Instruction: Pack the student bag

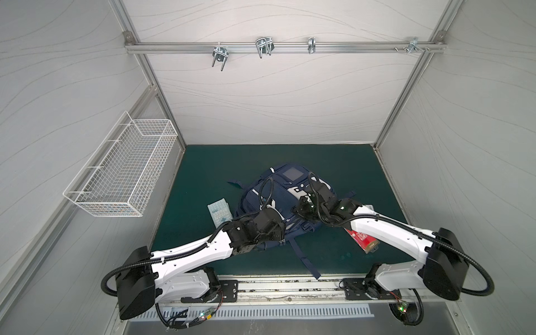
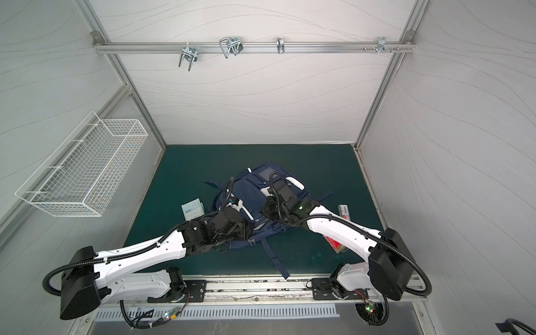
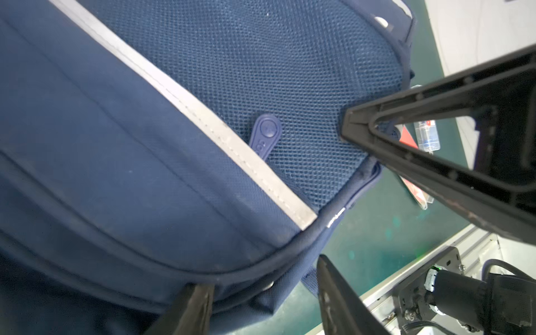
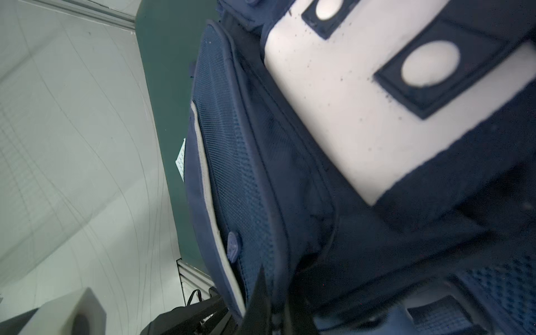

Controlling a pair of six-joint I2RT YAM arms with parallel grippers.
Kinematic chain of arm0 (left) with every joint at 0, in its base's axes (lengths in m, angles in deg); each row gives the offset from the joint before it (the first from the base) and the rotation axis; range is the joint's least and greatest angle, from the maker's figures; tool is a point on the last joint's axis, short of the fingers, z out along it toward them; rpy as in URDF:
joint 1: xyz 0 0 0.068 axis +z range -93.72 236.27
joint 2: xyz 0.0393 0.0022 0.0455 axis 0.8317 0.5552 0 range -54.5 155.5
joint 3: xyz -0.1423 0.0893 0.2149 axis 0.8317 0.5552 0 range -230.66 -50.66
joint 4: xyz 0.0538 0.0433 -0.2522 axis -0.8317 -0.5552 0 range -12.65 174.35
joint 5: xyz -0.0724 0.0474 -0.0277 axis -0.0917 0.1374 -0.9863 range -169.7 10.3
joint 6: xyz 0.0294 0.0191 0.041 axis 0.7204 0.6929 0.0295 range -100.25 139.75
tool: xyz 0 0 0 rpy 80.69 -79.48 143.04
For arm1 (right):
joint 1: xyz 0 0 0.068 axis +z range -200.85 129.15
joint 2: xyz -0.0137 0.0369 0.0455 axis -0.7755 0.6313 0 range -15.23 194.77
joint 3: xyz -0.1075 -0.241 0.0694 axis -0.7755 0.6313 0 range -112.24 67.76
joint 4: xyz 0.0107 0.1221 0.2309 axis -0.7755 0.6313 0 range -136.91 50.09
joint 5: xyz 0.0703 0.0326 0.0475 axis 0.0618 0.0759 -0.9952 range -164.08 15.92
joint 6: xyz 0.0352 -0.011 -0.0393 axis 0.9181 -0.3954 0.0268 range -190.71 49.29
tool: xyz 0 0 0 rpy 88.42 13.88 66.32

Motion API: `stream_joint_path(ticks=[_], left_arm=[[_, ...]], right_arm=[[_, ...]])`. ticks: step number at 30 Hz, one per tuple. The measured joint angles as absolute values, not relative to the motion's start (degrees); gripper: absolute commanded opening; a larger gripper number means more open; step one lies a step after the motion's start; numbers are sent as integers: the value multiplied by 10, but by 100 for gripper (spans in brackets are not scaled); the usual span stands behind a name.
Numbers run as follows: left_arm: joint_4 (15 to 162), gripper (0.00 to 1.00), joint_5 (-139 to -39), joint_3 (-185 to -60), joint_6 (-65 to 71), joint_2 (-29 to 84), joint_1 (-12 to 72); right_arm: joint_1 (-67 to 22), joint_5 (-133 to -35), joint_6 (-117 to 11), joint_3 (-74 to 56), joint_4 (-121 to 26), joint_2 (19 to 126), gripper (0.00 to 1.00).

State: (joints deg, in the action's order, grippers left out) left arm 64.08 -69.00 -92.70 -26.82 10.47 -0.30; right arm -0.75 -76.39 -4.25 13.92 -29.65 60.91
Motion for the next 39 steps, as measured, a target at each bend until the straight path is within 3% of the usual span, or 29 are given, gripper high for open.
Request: stream_joint_path(ticks=[7,20,34,39], left_arm=[[647,47,-680,-927,-284,110,-14],[674,48,-664,-933,-344,165,-27],[645,70,-631,-917,-405,47,-32],[667,71,-656,-891,-395,68,-32]], right_arm=[[-6,-750,-41,120,-278,609,0],[18,-696,-43,80,-232,622,0],[19,-643,-27,72,-227,604,0],[12,-662,-15,97,-245,591,0]])
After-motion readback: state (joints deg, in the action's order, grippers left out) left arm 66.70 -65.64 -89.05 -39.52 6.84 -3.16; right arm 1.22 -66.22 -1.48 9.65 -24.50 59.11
